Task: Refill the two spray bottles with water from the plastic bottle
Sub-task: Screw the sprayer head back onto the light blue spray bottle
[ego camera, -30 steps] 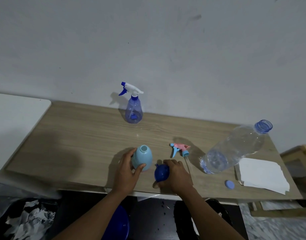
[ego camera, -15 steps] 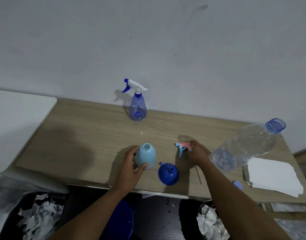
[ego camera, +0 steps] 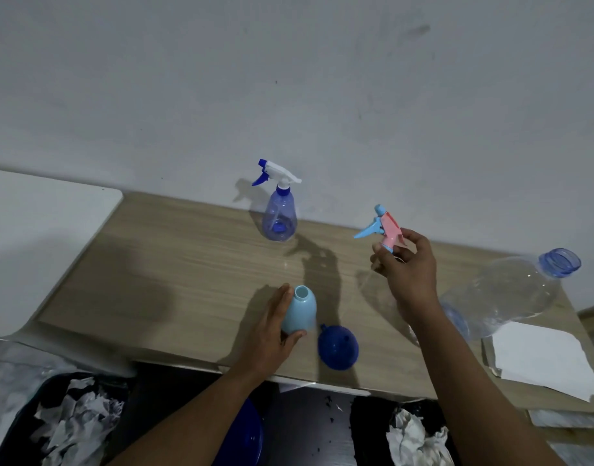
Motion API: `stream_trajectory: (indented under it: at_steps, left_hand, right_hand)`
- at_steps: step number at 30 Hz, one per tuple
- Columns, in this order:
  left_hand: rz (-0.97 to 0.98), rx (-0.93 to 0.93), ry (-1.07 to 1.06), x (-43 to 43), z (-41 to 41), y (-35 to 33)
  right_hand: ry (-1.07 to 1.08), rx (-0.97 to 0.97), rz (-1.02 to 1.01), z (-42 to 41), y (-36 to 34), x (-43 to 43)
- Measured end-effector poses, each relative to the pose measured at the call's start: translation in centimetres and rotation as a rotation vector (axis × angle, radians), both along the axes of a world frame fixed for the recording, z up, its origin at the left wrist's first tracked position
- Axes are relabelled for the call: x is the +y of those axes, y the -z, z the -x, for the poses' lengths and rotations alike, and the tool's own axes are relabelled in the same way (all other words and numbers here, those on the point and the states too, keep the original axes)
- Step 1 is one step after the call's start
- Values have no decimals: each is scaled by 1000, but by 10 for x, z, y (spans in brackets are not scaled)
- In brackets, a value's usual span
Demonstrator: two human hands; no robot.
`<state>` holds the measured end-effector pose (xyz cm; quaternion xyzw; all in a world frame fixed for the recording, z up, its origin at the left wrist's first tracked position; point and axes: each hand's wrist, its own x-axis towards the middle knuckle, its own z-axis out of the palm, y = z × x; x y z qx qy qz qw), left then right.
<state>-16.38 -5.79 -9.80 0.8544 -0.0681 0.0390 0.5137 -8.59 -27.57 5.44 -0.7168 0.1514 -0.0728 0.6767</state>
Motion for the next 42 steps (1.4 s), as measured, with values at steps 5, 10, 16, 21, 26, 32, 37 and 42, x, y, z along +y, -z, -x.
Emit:
stream_trajectory:
  at_steps: [5,10,16,21,26,32,37,42]
  left_hand:
    - [15,-22,-21,-5,1,0]
    - [44,-41,-65,-3,9,-9]
    - [-15,-123,-2,-2,13,-42]
    - [17,-222,-4,-9,11,-75]
    - [68,-255,-8,-20,10,-107]
    - [114,-248,30,-25,17,-130]
    - [120,-262,60,-26,26,-145]
    - [152,-230,78,-30,33,-153]
  right_hand:
    - [6,-21,-95,10,-16,22]
    - [23,-175,-26,20,-32,40]
    - [-91,-315,92,20,-52,49]
    - [-266,-306,110,33,-52,52]
    - [-313,-283,80,52,-48,47]
    - [-302,-326,43,68,-62,41]
    - [-318,-338,87,80,-73,39]
    - [-191,-358,66,87,-78,46]
